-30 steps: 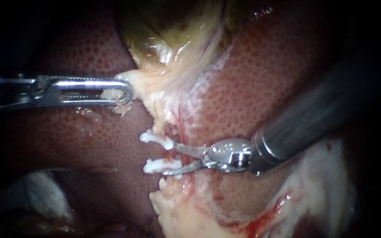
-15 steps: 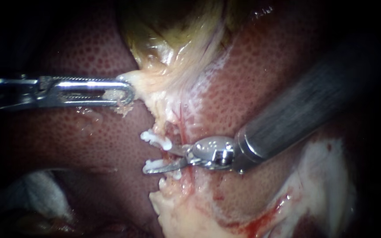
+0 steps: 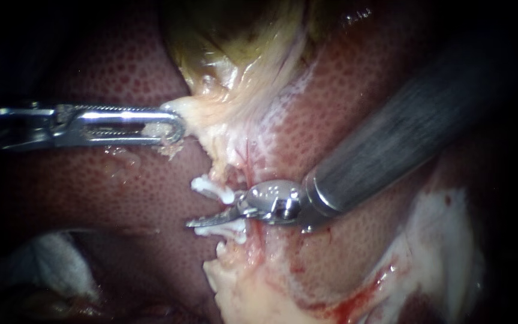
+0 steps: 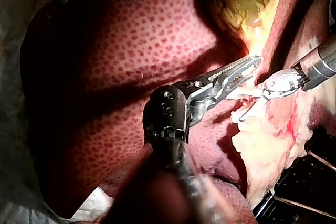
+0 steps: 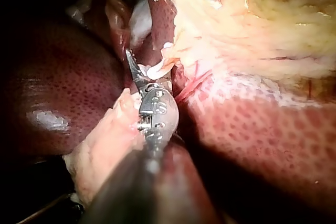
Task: Go to the cutting position left tube
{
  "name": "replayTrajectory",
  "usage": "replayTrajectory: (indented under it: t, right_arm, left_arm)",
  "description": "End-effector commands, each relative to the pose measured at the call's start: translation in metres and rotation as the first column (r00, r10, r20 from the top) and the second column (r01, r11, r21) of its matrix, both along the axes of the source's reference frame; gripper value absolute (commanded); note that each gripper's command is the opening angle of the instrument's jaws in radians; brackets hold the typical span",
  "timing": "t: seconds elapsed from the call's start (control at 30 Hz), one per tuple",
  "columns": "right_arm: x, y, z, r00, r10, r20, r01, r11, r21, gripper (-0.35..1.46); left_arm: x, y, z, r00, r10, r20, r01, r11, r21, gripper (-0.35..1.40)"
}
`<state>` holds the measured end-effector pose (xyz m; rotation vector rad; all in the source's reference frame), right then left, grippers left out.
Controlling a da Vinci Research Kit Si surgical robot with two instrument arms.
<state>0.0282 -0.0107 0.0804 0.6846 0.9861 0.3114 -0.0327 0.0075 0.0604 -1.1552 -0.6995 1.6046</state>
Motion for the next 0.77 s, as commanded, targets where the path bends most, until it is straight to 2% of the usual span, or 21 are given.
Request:
replayTrajectory:
  t: [0.03,0.2,0.43,0.47,0.77]
  right_arm:
    - [0.0001,0.0000,0.0000,1.0000,-0.001,0.001,0.001,1.000,0.008,1.38]
    - [0.0005,-0.0005,0.0004,0.9999,-0.014,-0.005,0.014,0.999,0.038,1.33]
    - [0.0008,-0.0006,0.0006,0.9998,-0.014,-0.015,0.015,0.999,0.046,1.30]
    - [0.0008,-0.0006,0.0006,0.9998,-0.014,-0.015,0.015,0.999,0.046,1.20]
    - [0.0006,-0.0006,0.0007,0.9997,-0.016,-0.016,0.017,0.999,0.046,1.19]
  left_arm:
    - [0.0000,0.0000,0.0000,1.0000,-0.001,0.000,0.001,1.000,0.000,-0.35]
    - [-0.0001,0.0000,0.0000,1.0000,0.001,0.001,-0.001,1.000,0.001,-0.35]
    - [-0.0001,-0.0001,0.0001,1.0000,0.001,0.001,-0.001,1.000,0.001,-0.35]
    - [-0.0001,-0.0001,0.0001,1.0000,0.001,0.001,-0.001,1.000,0.001,-0.35]
    - [-0.0001,0.0000,0.0002,1.0000,0.002,0.001,-0.002,1.000,0.001,-0.35]
